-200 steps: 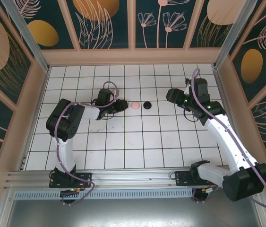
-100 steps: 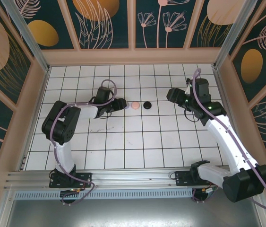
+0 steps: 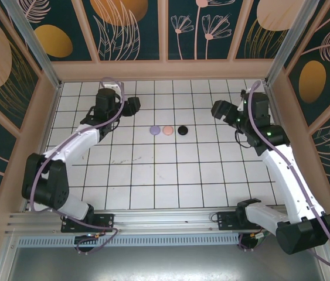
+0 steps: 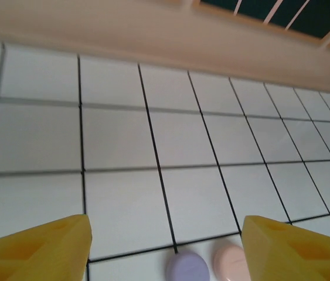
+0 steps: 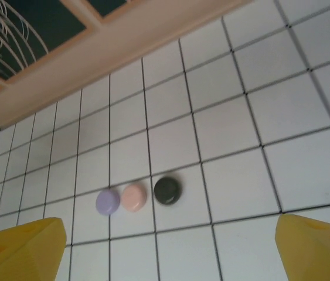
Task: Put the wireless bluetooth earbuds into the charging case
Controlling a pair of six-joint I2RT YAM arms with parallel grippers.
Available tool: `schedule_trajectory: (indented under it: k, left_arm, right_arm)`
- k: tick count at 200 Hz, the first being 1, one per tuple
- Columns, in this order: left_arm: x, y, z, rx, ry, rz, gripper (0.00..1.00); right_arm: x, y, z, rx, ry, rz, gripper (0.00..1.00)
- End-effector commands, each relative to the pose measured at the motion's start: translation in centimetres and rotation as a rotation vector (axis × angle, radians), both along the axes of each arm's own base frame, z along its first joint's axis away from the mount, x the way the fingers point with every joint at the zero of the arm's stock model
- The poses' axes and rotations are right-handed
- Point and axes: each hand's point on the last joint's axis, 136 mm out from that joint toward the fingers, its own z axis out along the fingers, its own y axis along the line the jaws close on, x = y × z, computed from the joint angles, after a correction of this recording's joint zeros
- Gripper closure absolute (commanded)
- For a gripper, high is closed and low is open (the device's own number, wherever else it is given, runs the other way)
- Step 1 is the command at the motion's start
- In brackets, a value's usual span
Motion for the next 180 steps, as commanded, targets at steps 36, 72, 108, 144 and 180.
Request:
schedule_trajectory:
  k: [36, 72, 108, 144, 180]
  left_arm:
    - [-3.2, 4.2, 5.3, 0.105, -0.254, 0.122, 0.01]
    - [-7.1, 5.9, 6.9, 0.176, -0.477, 0.124, 0.01]
    - [-9.0, 10.0, 5.2, 0.244, -0.547, 0.312, 0.01]
    - [-9.2, 13.1, 0.5, 0.302, -0.501, 0.407, 0.01]
    - [-9.8, 15.1, -3.2, 0.339, -0.475, 0.467, 0.01]
  right_arm:
    - [2.0, -6.5, 1.0, -0.225, -0.152, -0.292, 0.01]
    - [2.6, -9.5, -2.6, -0.341, -0.259, -0.423, 0.01]
    - [3.3, -11.2, -8.4, -0.425, -0.267, -0.451, 0.01]
    - [3.4, -11.2, -12.2, -0.463, -0.314, -0.396, 0.01]
    - [3.9, -11.7, -14.1, -0.425, -0.349, -0.392, 0.01]
